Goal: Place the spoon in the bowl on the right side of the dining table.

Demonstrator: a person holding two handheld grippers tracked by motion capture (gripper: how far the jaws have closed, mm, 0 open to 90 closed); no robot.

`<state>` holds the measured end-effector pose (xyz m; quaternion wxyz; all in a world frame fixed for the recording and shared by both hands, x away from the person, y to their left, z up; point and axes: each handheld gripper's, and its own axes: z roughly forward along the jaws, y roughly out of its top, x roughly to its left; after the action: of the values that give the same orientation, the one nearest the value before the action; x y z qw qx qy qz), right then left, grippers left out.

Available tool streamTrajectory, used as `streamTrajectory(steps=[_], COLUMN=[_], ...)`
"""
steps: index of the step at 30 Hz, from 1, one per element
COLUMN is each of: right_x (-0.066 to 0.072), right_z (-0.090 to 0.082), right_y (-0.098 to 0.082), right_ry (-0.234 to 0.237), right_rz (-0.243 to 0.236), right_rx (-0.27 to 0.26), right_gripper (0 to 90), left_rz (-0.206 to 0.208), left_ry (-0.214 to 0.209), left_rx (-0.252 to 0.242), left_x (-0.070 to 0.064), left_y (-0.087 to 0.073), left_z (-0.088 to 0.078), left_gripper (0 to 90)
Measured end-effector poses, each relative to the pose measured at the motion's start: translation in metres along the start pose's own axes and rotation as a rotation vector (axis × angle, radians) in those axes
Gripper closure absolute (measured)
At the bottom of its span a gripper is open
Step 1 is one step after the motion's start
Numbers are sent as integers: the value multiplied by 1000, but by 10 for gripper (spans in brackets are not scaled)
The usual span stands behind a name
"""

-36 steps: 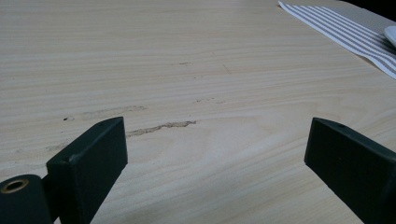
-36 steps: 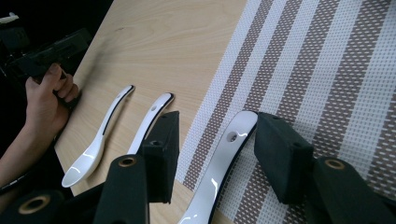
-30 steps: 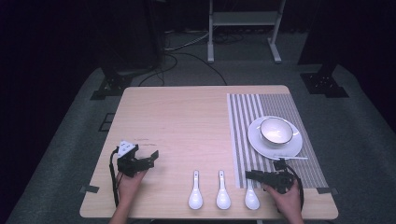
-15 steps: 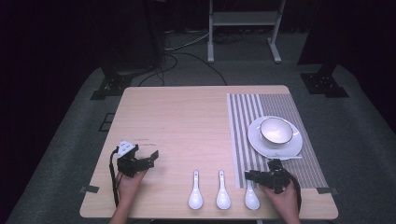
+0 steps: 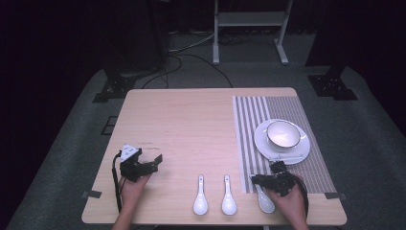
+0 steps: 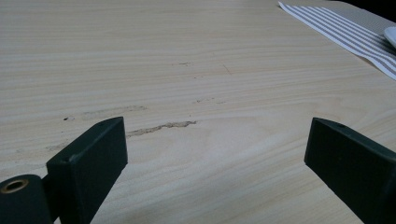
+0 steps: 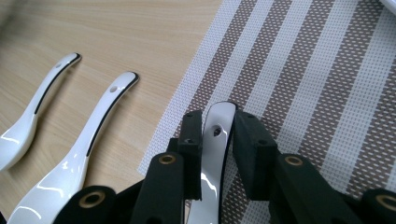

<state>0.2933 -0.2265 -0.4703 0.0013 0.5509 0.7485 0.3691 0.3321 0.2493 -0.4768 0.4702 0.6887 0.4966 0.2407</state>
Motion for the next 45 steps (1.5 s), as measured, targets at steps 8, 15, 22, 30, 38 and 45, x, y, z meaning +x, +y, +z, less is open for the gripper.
streamTrajectory(steps=[8,15,22,30,38,45], right_x=[7,7,-4,-25,-42,-54], right_z=[2,-3,-12,-29,-42,-51], right_y=[10,12,11,3,-5,-6], right_ry=[-33,-10,62,208,337,378], right_rz=[-45,-44,6,119,205,264], right_rx=[78,85,54,-42,-151,-226], right_gripper=[797,848,851,853,857,858], left_rz=[-3,-3,-3,-3,-5,-9], left_ry=[-1,-1,0,0,1,1], left_rx=[-2,-3,-3,-3,-3,-6], left_x=[0,0,0,0,0,0], left_y=[0,0,0,0,0,0], left_z=[0,0,0,0,0,0], left_gripper=[47,47,47,47,47,47])
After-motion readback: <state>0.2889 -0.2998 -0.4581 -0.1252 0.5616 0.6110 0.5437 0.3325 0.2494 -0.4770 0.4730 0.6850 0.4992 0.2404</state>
